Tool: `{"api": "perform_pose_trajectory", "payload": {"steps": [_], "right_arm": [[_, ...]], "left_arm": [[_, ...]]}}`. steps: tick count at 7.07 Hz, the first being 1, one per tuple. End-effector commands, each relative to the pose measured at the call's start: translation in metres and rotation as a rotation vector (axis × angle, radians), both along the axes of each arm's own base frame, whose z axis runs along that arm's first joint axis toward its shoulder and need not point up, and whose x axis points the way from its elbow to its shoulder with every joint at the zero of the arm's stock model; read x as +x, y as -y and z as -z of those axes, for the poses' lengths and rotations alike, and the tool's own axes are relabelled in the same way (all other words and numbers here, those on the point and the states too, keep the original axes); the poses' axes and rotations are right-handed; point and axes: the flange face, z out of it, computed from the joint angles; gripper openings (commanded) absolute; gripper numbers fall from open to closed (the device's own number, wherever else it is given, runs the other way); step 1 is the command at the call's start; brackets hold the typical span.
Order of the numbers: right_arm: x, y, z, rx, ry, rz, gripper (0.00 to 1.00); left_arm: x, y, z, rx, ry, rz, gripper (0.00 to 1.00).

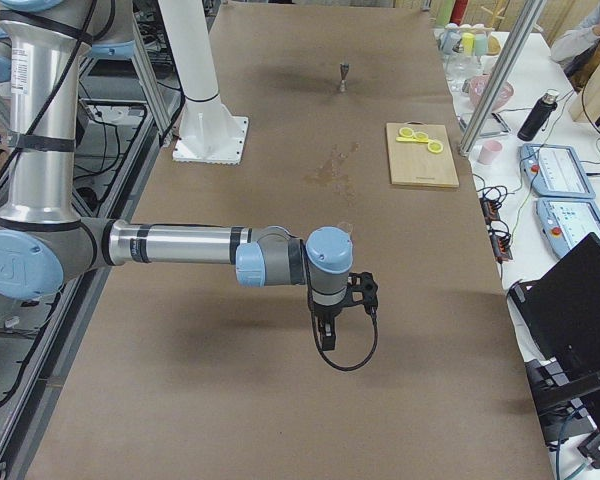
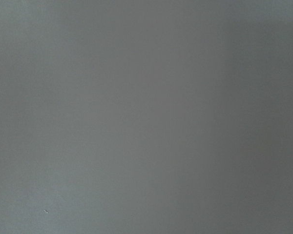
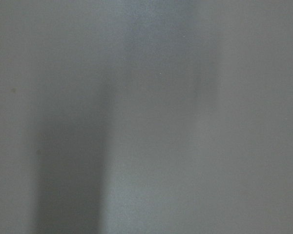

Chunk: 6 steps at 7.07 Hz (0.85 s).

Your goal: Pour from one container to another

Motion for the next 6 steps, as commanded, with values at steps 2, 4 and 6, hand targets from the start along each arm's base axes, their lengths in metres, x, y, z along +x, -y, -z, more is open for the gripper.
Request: {"api": "perform_pose_trajectory", "payload": {"steps": [2,4,6], "right_arm": [[-0.009,0.014,0.015,0.085,0.005,0.064,1.00],[-0.015,0.016,0.026,0.150,0.064,0.088,1.00],[-0.019,0.017,0.035,0.191,0.073,0.115,1.00]], "left_arm": [[0.000,0.003,0.006,0.004,-0.003,0.004,0.99],[0.001,0.009,0.015,-0.021,-0.004,0.045,0.99],[0.002,0.001,0.076,-0.019,-0.008,0.115,0.99]]}}
